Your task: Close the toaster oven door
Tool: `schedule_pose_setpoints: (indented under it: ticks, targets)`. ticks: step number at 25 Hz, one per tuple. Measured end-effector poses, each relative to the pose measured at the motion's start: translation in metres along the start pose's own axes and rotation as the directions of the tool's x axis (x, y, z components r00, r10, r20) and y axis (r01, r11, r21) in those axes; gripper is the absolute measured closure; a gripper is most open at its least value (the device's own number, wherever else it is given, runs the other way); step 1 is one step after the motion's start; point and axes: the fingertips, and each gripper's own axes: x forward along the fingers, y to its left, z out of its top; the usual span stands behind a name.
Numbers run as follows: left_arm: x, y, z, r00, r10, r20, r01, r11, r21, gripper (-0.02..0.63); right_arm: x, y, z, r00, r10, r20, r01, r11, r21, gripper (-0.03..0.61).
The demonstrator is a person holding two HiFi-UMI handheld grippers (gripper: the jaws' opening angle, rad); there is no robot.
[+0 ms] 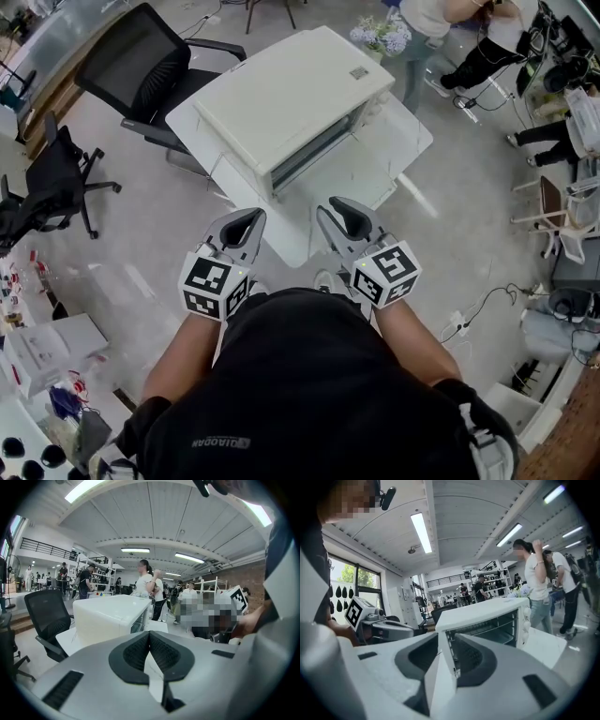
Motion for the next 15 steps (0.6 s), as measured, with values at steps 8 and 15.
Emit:
schedule_pose_setpoints:
  ticks: [8, 15]
  targets:
    - [0.0007, -0.0019, -0.0051, 1.0, -0.013, -0.015, 0.013, 1.0, 0.006, 0.611, -0.0006, 0.0061, -0.0016, 0.999, 0.039, 0.012, -0.04, 0.999, 0.037, 0.333]
    - [-0.0001, -0.0068, -0.0081, 0.999, -0.025, -0.024, 0.026, 1.0, 0.013, 0.611, -0.007, 0.0068, -0.0039, 0.998, 0.055, 0.025, -0.057, 0.995, 0.078, 0.327]
